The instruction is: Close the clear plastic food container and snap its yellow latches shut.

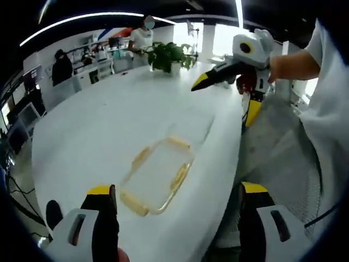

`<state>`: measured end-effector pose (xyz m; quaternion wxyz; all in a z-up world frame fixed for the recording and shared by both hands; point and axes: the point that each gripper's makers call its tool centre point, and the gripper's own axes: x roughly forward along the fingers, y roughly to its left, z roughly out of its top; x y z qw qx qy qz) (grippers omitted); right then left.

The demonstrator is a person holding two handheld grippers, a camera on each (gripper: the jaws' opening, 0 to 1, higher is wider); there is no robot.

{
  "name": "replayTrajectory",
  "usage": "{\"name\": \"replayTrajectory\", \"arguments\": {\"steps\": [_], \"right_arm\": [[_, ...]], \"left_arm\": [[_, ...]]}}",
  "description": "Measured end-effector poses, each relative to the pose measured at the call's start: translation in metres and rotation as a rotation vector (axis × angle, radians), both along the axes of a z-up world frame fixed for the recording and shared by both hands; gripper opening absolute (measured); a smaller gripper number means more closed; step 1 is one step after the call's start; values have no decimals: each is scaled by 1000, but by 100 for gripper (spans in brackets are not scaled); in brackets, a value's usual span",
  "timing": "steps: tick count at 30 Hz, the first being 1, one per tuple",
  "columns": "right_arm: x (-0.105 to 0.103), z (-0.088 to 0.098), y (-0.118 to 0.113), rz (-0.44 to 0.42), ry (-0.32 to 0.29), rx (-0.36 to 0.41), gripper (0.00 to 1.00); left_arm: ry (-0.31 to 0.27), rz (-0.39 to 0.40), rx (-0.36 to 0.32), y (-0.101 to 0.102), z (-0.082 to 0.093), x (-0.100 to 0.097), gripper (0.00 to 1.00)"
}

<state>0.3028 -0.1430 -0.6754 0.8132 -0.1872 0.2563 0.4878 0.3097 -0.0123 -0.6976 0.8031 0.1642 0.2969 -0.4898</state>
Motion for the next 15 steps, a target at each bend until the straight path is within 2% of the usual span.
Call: {"name": "replayTrajectory", "arguments": {"steps": [3, 10, 15], "right_arm": [[4, -2, 0, 14, -20, -21, 86], [11, -9, 0, 57, -25, -52, 87], [19, -11, 2, 76, -32, -65, 87]], "left_arm": [[12, -7, 2, 1, -2, 3, 91], [-7, -43, 18, 1, -3, 13, 89], [-32, -124, 48, -3, -6, 15, 93]]}}
